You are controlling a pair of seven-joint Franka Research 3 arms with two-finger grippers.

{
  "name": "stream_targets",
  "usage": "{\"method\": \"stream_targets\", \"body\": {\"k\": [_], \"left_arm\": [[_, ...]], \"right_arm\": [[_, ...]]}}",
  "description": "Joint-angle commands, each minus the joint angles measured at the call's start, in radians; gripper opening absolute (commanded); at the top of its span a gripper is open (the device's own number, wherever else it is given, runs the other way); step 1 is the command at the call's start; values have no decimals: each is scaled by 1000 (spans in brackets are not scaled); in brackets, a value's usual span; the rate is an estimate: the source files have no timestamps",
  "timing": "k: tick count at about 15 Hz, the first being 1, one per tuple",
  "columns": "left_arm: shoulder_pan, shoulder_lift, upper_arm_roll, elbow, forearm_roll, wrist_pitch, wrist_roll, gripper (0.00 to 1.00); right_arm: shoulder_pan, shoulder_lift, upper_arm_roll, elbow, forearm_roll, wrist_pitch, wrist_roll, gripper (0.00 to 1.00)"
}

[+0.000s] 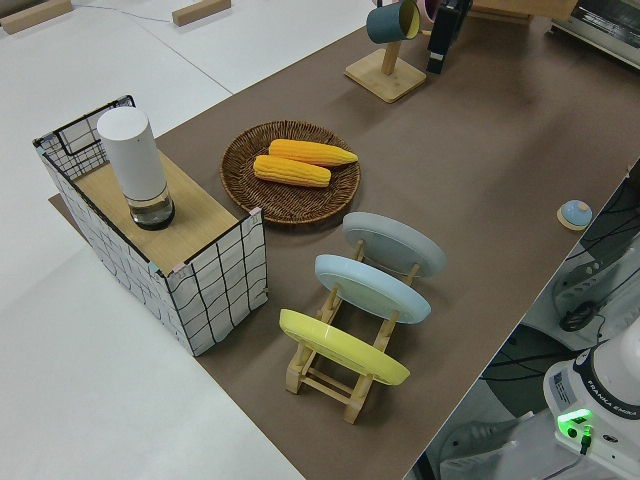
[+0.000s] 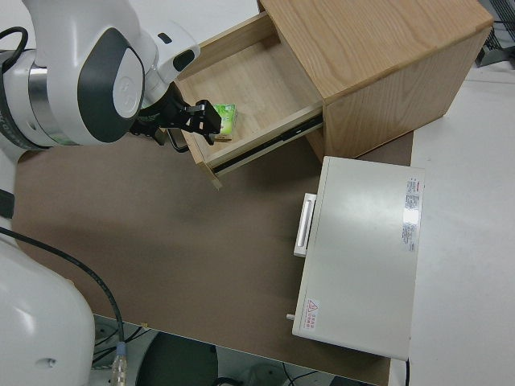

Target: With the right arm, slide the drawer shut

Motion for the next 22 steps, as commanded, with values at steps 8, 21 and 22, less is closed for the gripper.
{"method": "stream_targets", "body": {"k": [8, 21, 22], "left_arm": [[-1, -8, 4, 4, -1, -15, 9, 993], [-1, -8, 4, 4, -1, -17, 9, 993], [-1, -8, 4, 4, -1, -15, 9, 993]], "right_arm": [[1, 5, 11, 12, -31, -4, 36, 551], [40, -7, 39, 10, 26, -105, 417, 6], [55, -8, 33, 9, 43, -105, 476, 2]]}}
